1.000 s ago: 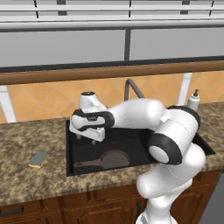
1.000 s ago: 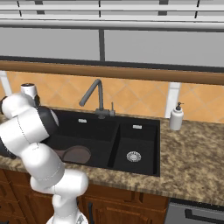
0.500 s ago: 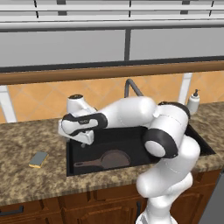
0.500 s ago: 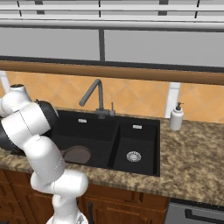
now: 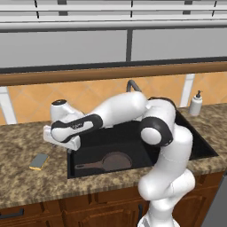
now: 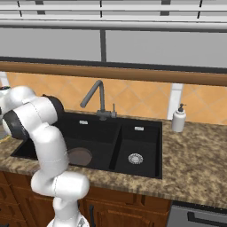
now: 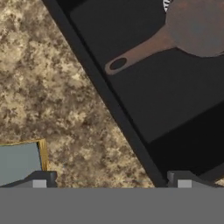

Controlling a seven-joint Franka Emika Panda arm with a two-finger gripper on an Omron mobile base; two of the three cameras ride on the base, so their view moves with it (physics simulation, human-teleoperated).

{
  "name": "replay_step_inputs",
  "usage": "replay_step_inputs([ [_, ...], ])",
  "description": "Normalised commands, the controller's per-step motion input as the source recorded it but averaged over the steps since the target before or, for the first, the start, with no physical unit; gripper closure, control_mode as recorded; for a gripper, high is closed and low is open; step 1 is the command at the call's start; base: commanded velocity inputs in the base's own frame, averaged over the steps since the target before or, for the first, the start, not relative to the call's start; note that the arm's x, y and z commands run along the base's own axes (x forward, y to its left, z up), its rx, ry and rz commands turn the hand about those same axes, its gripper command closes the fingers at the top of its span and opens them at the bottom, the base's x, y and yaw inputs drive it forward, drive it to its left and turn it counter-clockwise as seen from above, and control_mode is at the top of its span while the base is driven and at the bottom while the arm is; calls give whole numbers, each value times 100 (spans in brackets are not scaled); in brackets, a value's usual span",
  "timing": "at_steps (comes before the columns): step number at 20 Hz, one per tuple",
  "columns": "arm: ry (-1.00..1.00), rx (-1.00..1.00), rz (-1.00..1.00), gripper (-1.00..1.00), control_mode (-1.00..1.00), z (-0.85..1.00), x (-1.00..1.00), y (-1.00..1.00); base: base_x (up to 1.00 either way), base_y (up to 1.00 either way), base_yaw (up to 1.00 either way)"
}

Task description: Pick the pan and sponge and place them into the sink. Then turn on the water.

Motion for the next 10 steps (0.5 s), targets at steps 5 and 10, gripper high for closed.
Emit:
replay_step_inputs([
  [5,2,-3,1,-100,-100,-12,0,56,0,0,0],
  [10,4,-6,0,-100,-100,-14,0,44,0,0,0],
])
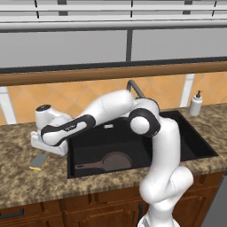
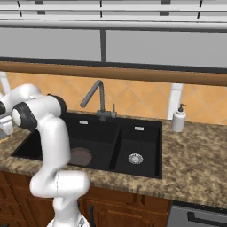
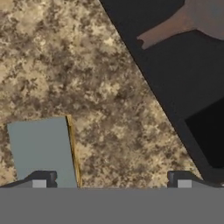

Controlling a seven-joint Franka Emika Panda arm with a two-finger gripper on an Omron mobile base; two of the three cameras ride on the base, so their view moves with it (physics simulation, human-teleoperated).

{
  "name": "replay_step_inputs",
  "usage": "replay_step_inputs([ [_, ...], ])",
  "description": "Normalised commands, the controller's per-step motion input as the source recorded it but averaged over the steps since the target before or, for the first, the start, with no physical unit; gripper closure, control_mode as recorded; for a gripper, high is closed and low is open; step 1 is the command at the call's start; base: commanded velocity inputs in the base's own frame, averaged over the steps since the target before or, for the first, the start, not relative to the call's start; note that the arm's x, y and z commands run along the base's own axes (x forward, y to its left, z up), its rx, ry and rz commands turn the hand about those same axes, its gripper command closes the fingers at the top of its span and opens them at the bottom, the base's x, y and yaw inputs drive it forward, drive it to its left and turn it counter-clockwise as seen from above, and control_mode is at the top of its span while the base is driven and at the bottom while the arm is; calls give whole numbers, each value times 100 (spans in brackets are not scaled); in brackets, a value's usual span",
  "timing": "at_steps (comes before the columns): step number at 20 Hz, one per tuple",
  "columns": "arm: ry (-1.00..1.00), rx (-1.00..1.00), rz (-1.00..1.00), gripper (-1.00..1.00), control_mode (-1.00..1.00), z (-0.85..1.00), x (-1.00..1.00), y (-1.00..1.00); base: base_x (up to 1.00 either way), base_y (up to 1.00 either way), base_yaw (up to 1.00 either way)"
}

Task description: Pick the pan and sponge and place them into the sink. Then turn on the water.

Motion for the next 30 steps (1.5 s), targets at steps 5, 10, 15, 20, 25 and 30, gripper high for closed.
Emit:
replay_step_inputs([
  [5,5,-2,0,-100,-100,-14,0,30,0,0,0],
  [10,0,0,0,-100,-100,-15,0,20,0,0,0],
  [15,0,0,0,-100,-100,-22,1,13,0,0,0],
  [20,0,2,0,-100,-100,-14,0,10,0,0,0],
  [25,0,2,0,-100,-100,-12,0,2,0,0,0],
  [30,-1,4,1,-100,-100,-19,0,0,0,0,0],
])
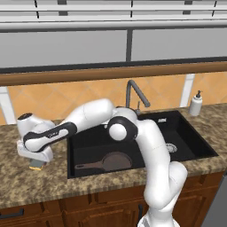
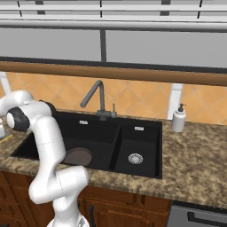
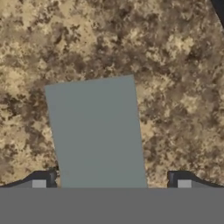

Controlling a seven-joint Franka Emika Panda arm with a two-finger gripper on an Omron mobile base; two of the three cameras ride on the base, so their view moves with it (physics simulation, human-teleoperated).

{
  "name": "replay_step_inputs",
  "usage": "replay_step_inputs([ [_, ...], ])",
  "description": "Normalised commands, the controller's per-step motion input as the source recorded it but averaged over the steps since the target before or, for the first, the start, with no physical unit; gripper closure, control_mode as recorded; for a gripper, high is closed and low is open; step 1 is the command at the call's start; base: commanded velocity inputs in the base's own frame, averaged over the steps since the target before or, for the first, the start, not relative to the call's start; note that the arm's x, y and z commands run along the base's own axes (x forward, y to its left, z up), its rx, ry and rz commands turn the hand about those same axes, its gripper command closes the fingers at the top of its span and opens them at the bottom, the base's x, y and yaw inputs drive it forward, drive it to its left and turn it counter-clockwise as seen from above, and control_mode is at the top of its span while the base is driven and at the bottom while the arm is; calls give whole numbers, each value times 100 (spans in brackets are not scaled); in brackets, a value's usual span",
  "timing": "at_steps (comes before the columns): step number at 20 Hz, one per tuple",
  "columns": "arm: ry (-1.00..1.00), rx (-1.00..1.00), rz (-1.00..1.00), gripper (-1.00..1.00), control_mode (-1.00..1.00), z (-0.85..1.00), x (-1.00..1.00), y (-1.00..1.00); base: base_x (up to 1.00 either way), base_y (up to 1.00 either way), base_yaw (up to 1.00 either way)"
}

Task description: Pick the pan and sponge and place them into the sink. Then turn on the water.

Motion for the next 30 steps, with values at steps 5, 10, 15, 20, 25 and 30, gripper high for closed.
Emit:
replay_step_inputs([
  [5,-2,7,1,-100,-100,-19,0,0,0,0,0],
  [10,-6,10,2,-100,-100,-26,0,0,0,0,0],
  [15,-7,11,1,-100,-100,-34,0,0,0,0,0],
  [20,0,1,0,100,-100,-36,10,8,0,0,0],
  [25,3,-3,0,100,-100,-30,4,0,0,0,0],
  [30,0,1,1,100,-100,-6,0,-19,0,0,0],
])
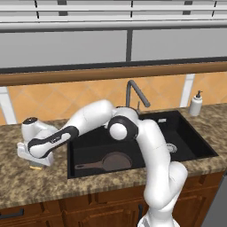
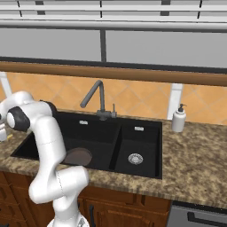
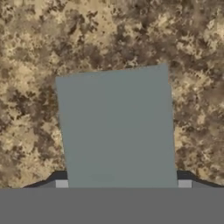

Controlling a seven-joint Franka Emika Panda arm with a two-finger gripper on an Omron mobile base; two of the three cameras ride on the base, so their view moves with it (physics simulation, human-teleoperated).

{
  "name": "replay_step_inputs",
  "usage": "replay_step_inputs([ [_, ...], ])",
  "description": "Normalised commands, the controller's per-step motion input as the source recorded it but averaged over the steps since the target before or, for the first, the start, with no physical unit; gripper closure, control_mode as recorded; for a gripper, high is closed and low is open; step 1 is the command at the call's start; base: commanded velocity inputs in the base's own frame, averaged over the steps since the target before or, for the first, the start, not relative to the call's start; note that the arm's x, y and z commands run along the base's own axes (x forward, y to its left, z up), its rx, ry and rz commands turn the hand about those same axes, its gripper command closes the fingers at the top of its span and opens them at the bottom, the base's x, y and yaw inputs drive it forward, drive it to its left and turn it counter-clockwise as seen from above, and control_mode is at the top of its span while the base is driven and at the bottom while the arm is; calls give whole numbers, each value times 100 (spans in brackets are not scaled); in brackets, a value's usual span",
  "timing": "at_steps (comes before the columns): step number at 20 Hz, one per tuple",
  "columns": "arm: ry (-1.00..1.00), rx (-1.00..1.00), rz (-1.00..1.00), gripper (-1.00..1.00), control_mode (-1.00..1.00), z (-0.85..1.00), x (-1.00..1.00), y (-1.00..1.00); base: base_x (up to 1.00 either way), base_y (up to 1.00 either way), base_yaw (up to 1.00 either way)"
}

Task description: Pick the pan and sponge and place them into the sink. Then turn on the water.

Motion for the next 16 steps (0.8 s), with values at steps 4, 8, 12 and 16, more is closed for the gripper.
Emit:
replay_step_inputs([
  [4,-6,13,3,100,-100,7,0,-79,0,0,0],
  [8,-10,19,0,100,-100,19,18,-99,0,0,0],
  [12,-3,11,0,100,-100,2,29,-100,0,0,0],
  [16,1,0,0,100,-100,-7,39,-100,0,0,0],
])
